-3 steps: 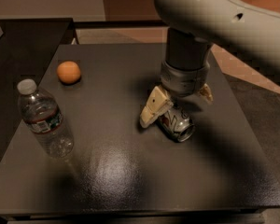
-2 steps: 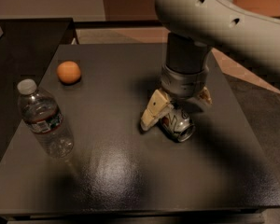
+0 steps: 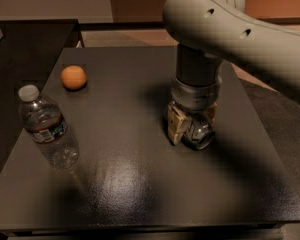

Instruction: Pick 7up can

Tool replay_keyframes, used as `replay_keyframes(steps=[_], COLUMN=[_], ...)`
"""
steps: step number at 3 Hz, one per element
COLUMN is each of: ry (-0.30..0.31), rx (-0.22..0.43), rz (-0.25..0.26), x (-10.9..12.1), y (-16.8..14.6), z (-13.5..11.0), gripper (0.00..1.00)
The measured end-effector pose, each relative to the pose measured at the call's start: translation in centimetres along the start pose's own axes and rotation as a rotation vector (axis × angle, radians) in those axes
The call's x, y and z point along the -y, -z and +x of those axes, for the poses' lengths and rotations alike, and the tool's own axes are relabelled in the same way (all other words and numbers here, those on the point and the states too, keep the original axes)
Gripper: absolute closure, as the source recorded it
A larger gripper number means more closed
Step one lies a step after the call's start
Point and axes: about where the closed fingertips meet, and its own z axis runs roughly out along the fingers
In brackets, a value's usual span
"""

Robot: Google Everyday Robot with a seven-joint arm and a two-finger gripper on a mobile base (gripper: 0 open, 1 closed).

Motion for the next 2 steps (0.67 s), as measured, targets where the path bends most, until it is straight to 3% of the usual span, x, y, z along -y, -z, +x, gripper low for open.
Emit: replay_keyframes(steps=[2], ry=[0.022], rx=[-0.051], rz=[0.015], x=[1.4], y=[2.4], z=[-0.6], gripper=[0.88])
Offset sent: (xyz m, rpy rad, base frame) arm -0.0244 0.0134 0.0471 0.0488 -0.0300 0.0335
